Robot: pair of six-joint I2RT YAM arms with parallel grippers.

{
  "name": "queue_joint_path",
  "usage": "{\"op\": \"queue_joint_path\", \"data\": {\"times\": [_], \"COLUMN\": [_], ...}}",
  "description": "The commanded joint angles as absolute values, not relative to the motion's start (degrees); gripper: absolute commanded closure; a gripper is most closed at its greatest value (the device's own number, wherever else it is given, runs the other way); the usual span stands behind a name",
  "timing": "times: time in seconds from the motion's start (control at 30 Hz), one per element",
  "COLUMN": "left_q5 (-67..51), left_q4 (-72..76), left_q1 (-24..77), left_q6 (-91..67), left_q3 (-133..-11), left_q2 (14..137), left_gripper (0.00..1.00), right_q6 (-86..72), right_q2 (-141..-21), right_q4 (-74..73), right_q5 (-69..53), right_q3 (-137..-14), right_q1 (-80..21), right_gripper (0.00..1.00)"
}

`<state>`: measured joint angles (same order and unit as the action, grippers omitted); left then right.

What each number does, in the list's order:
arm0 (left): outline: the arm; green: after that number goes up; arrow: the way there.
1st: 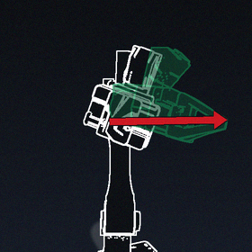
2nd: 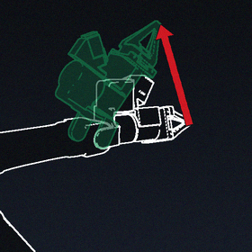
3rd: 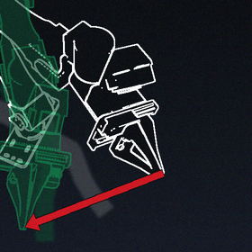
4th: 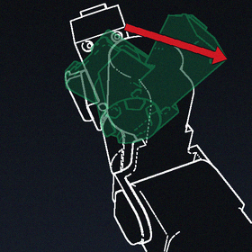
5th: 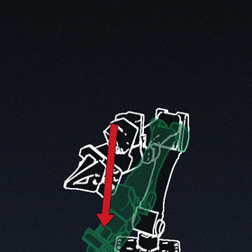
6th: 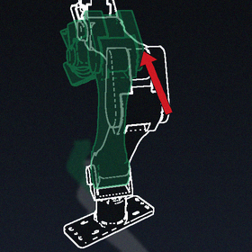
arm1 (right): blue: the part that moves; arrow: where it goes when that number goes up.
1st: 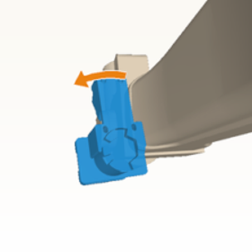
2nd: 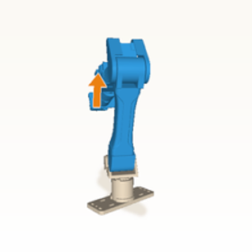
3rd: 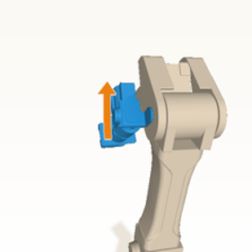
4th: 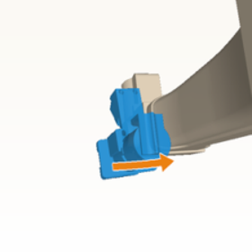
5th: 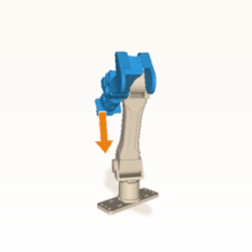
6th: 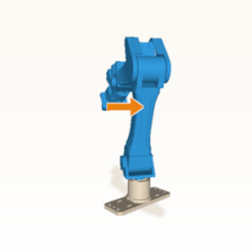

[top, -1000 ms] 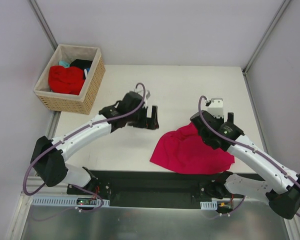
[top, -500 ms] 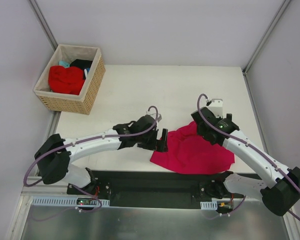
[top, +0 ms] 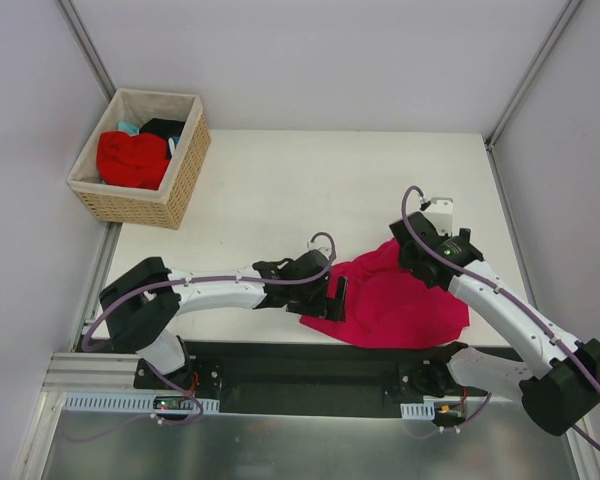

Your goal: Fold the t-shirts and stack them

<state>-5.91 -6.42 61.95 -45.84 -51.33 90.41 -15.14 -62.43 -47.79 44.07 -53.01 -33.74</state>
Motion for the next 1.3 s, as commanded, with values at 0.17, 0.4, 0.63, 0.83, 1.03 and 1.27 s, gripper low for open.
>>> {"op": "queue_joint_path", "data": {"times": [0.17, 0.4, 0.63, 0.83, 1.03, 1.27], "left_q5": [-2.0, -0.3, 1.7, 1.8, 2.5, 0.2], "left_q4": [-5.2, -6.8, -8.1, -6.6, -5.5, -1.2], "left_q1": [62.5, 62.4, 62.4, 62.4, 62.3, 62.4], "left_q6": [-49.2, -49.6, -50.3, -53.1, -53.1, -53.9], "left_q3": [-47.2, -46.4, -45.9, -43.2, -42.8, -43.6], "left_q2": [89.0, 82.5, 81.7, 85.9, 88.2, 93.0], "left_gripper": [0.01, 0.01, 0.01, 0.01, 0.01, 0.14], "right_q6": [-13.2, -12.9, -13.1, -13.3, -13.6, -14.6], "right_q2": [-61.5, -62.8, -62.2, -61.2, -60.2, -59.9], "right_q4": [-47.6, -46.2, -46.1, -46.7, -46.8, -46.8], "right_q5": [42.6, 41.6, 41.6, 42.0, 42.1, 42.4], "right_q3": [-53.5, -53.3, -52.9, -52.9, -52.7, -51.8], "right_q1": [-33.1, -33.1, -33.0, -33.1, -33.1, -33.2], "right_gripper": [0.04, 0.04, 0.04, 0.04, 0.04, 0.04]}}
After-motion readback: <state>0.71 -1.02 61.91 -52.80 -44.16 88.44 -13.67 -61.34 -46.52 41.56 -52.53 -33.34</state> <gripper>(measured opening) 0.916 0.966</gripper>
